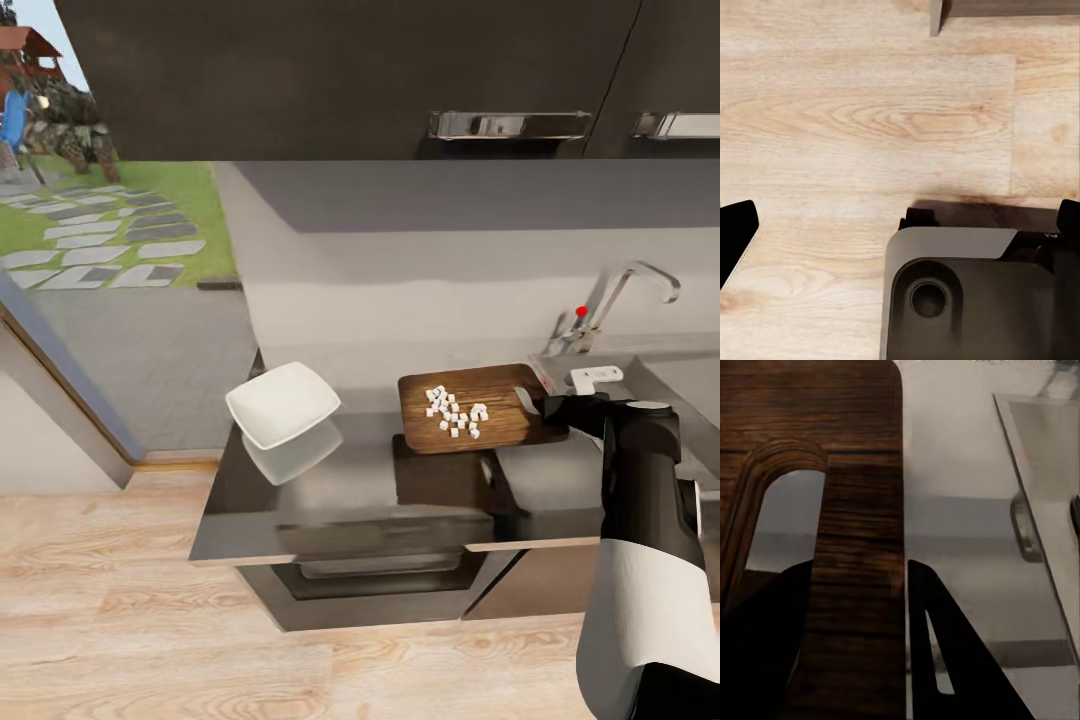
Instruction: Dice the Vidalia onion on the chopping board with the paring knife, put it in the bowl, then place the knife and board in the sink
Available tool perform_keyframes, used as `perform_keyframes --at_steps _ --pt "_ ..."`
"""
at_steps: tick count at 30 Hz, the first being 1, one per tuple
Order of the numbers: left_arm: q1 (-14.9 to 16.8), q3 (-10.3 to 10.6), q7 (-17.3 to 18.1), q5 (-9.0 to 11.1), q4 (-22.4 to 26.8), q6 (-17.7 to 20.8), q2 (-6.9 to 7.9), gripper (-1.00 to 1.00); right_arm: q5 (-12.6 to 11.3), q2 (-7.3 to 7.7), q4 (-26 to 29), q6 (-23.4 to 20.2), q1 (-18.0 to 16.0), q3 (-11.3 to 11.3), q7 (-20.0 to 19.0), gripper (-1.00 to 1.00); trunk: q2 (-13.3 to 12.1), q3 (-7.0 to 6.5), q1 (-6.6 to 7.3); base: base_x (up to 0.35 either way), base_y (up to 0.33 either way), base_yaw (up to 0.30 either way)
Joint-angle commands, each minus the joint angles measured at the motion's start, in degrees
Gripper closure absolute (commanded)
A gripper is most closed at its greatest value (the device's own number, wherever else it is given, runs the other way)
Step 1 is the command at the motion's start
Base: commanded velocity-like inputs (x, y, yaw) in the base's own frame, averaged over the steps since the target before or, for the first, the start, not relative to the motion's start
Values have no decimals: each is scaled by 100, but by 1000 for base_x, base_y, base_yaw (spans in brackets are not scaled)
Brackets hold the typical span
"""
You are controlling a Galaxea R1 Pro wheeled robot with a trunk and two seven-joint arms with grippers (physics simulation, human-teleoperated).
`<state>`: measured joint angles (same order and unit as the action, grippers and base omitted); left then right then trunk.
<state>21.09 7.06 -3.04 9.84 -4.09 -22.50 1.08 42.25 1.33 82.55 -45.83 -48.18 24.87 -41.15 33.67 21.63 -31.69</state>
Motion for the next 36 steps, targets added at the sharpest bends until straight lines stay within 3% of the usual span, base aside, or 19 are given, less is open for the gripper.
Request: perform_keyframes --at_steps 1,20,36 --pt "9 50 -3 45 -22 -35 -2 -100 49 -1 8 -13 -7 2 -64 100 8 8 -2 0 287 0" --pt "9 50 -3 45 -22 -35 7 -100 46 8 16 -13 -7 18 -68 100 8 -4 -2 0 280 -4" --pt "9 51 -3 45 -22 -35 7 -100 52 8 16 -13 -7 11 -68 100 8 -119 -2 0 20 -68"
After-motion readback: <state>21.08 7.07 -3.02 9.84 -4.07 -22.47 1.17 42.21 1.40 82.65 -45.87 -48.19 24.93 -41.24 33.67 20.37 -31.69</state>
